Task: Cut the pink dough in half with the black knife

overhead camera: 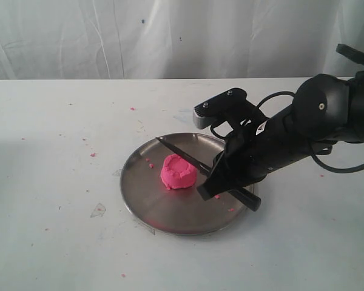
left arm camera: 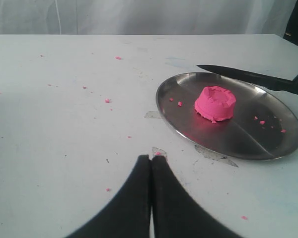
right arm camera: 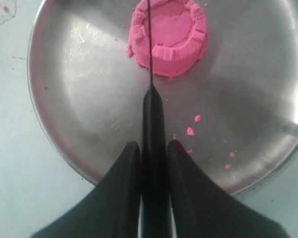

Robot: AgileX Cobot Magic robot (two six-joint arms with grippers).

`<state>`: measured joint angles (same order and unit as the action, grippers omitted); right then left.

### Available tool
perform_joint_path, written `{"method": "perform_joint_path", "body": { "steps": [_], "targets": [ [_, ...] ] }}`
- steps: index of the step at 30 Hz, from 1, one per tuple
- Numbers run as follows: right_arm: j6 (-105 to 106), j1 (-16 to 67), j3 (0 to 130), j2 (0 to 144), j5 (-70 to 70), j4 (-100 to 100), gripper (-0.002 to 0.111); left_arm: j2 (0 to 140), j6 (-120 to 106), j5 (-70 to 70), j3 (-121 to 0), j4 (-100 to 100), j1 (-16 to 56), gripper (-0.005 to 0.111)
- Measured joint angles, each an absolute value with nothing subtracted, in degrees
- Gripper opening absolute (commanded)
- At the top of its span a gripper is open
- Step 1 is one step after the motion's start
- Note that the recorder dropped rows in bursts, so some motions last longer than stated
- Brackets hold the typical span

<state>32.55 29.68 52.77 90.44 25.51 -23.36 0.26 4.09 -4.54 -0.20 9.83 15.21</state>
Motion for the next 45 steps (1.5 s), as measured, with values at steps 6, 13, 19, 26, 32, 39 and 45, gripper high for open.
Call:
{"method": "perform_joint_path", "body": {
  "steps": [6,13,19,26,32,39,45],
  "targets": [
    [32.6,29.7,52.8,90.4,24.8,-23.4,0.000,0.3,4.3,-1.3,-0.2,9.8,15.2,0.000],
    [32.0,29.7,52.8,90.4,23.2,-23.4,0.000,0.3,25.4,3.7,-0.3,10.0,15.2,0.000],
    [31.2,29.7,52.8,90.4,23.2,-23.4,0.000,1.5,25.2,-11.2,-19.9,9.8,17.5,0.000],
    [31.0,29.7,52.8,90.4,23.4,-23.4,0.000,20.1,10.6,-29.4,-35.9,15.2,17.5,0.000],
    [31.0,29.7,52.8,90.4,23.6,-23.4,0.000,47.0,-13.7,-19.8,-40.3,30.6,17.5,0.000],
    [30.4,29.7,52.8,90.4,23.6,-23.2,0.000,67.9,-54.6,-14.7,-40.3,68.8,17.5,0.000],
    [30.1,29.7,52.8,90.4,27.1,-23.2,0.000,78.7,-83.7,-32.2,-40.8,97.6,12.2,0.000]
  ]
}}
